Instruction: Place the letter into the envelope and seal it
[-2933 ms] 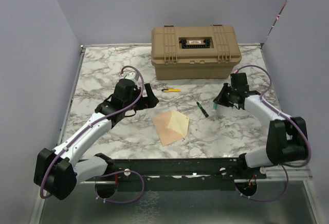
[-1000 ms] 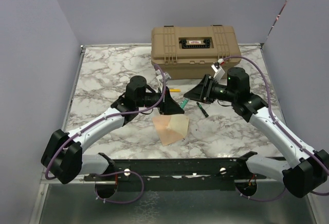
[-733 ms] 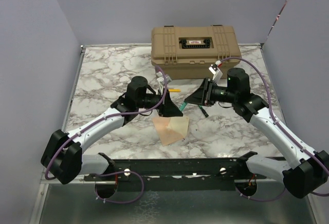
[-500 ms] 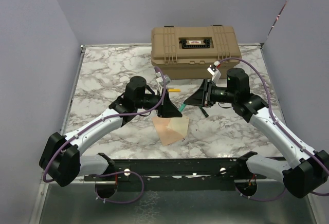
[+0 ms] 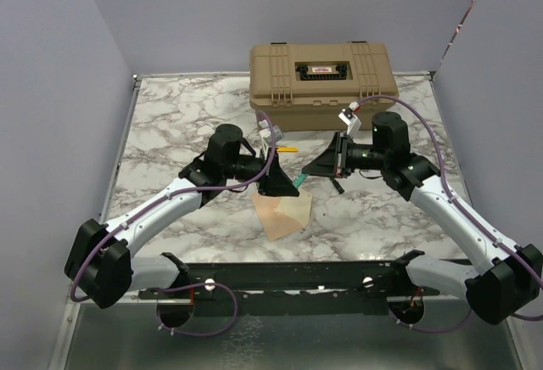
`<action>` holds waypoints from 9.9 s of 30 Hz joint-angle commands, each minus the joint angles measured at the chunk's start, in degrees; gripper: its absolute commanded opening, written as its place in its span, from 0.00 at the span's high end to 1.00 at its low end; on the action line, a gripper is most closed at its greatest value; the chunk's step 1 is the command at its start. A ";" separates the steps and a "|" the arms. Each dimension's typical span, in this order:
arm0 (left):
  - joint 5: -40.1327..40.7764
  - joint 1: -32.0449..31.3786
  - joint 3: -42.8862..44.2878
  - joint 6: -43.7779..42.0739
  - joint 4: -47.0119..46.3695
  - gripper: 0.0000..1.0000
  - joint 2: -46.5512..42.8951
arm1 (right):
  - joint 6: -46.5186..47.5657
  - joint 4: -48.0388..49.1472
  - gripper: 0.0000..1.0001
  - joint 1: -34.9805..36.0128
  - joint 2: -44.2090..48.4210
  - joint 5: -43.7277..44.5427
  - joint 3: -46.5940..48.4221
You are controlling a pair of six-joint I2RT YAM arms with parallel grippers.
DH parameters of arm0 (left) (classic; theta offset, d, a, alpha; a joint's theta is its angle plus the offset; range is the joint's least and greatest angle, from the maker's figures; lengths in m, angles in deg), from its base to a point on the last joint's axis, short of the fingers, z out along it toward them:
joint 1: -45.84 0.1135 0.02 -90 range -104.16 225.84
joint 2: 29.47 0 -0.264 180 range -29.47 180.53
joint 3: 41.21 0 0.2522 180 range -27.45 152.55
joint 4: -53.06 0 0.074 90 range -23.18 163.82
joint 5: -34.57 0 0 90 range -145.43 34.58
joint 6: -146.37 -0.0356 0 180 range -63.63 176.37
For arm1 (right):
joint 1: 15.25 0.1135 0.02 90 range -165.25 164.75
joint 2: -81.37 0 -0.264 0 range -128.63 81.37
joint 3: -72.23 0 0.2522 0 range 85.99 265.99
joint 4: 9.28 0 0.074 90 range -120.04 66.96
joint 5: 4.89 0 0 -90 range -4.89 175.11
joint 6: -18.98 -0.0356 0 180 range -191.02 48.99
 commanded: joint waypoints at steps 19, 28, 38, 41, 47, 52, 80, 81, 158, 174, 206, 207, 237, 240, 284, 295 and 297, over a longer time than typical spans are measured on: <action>5.25 0.41 -1.88 -7.60 9.64 1.00 -6.58 | 9.61 -13.68 1.00 -12.00 0.84 10.78 5.94; 10.28 0.43 -1.30 -6.69 9.79 1.00 -4.76 | 19.25 -14.96 0.97 -11.87 -4.25 44.59 -1.31; 12.27 0.44 -1.30 -6.22 9.76 1.00 -1.31 | 16.33 5.41 0.90 -10.24 -14.37 65.69 -14.07; 12.49 0.47 -1.18 -6.12 9.81 1.00 -0.04 | 13.60 7.96 0.89 -10.13 -17.30 68.52 -15.86; 12.75 0.43 -0.16 -5.59 9.75 1.00 2.31 | 12.03 8.10 0.80 -9.83 -20.94 68.12 -16.41; 13.40 0.42 0.22 -4.53 9.79 1.00 2.93 | 10.47 5.60 0.57 -9.56 -21.03 66.79 -16.12; 19.98 0.23 5.72 17.71 -5.96 1.00 3.16 | -14.09 24.42 0.13 -8.77 12.77 3.87 -9.40; 19.21 0.21 5.36 18.53 -7.28 1.00 3.27 | -13.30 22.94 0.13 -8.48 11.32 4.53 -8.43; 16.41 5.25 12.22 11.07 3.40 0.05 -5.28 | 16.84 32.89 1.00 4.39 -3.71 -0.09 -5.88; 14.91 5.23 15.57 16.29 7.27 0.61 3.41 | 37.03 6.64 0.99 4.37 -8.56 -1.84 8.78; 17.37 6.41 16.15 18.94 8.43 1.00 4.69 | 20.95 22.02 0.46 4.39 -4.58 0.36 -5.93; 17.06 6.41 16.09 19.06 8.36 1.00 4.65 | 20.77 22.38 0.49 4.39 -5.04 0.33 -5.62; 8.97 4.76 13.22 18.72 7.82 0.68 6.14 | 20.74 25.27 1.00 4.39 -7.15 -1.52 -2.40; 8.68 4.71 13.25 18.41 7.79 0.86 6.19 | 21.00 24.41 0.99 4.39 -6.85 -0.81 -2.02; 30.78 5.00 11.18 52.21 7.81 1.00 -4.09 | 57.25 28.64 0.56 17.89 4.33 35.31 -4.52; 29.53 5.01 11.24 50.97 7.85 1.00 -4.35 | 58.21 30.26 0.58 18.74 2.22 35.05 -3.89; 29.33 4.98 11.04 50.84 7.83 1.00 -4.49 | 57.60 30.81 0.70 18.80 2.36 34.99 -3.99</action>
